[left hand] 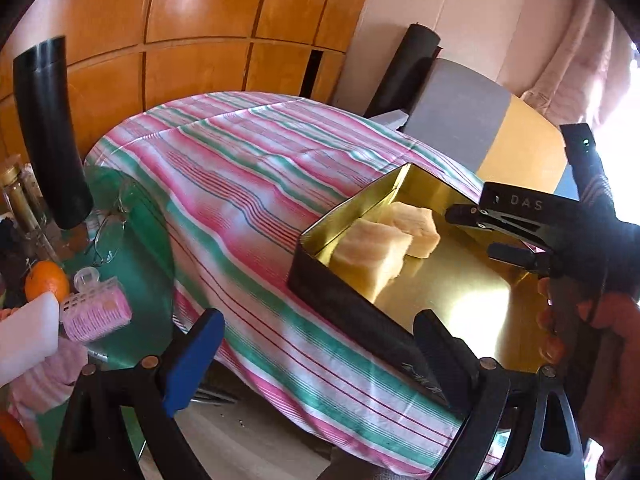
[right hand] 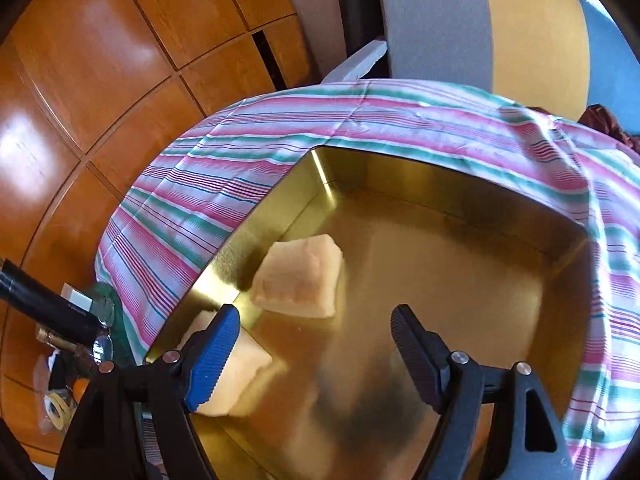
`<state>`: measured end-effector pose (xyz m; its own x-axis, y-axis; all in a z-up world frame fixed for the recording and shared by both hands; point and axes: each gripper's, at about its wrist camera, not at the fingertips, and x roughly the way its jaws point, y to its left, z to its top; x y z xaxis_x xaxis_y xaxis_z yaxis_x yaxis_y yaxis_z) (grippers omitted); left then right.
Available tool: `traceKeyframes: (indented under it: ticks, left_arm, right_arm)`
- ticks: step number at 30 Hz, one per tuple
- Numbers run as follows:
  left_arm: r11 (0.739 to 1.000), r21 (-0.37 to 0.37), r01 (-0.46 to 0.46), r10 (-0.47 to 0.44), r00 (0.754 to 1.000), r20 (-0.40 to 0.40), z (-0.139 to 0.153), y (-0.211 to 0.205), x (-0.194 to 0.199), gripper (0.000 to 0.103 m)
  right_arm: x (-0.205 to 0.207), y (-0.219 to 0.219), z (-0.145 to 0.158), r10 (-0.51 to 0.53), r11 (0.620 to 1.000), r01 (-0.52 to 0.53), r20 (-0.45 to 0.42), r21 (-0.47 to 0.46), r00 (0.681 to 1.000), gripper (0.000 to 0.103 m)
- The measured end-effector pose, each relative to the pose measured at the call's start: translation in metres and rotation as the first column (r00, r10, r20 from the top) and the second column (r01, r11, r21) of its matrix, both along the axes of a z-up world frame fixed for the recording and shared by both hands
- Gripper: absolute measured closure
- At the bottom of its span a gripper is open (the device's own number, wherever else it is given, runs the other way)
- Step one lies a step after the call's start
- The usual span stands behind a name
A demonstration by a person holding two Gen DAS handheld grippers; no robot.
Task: Organize objects
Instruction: 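Move the right tool back toward the purple snack packets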
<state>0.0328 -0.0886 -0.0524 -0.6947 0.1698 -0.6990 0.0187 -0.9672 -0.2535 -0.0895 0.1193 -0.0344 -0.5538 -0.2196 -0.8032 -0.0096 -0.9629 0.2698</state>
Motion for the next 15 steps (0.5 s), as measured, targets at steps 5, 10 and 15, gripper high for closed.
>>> traceKeyframes:
  ticks: [5, 10, 15]
  left_arm:
    - [1.0, -0.003, 0.024, -0.024, 1.0, -0.011, 0.006, 0.014, 0.004, 0.006]
    - [0.997, -0.025, 0.073, -0.074, 0.997, -0.031, 0.015, 0.037, 0.01, 0.005]
    - [0.99, -0.051, 0.13, -0.133, 0.99, -0.05, 0.025, 0.063, 0.017, 0.003]
  right_arm:
    - [0.027, 0.014, 0.018, -0.016, 0.998, 0.02, -0.063, 0.067, 0.998, 0.024]
    - [0.056, 0.042, 0.034, -0.046, 0.989, 0.064, -0.132, 0.132, 0.99, 0.024]
    - [0.089, 0.088, 0.043, -0.13, 0.971, 0.162, -0.18, 0.174, 0.975, 0.024]
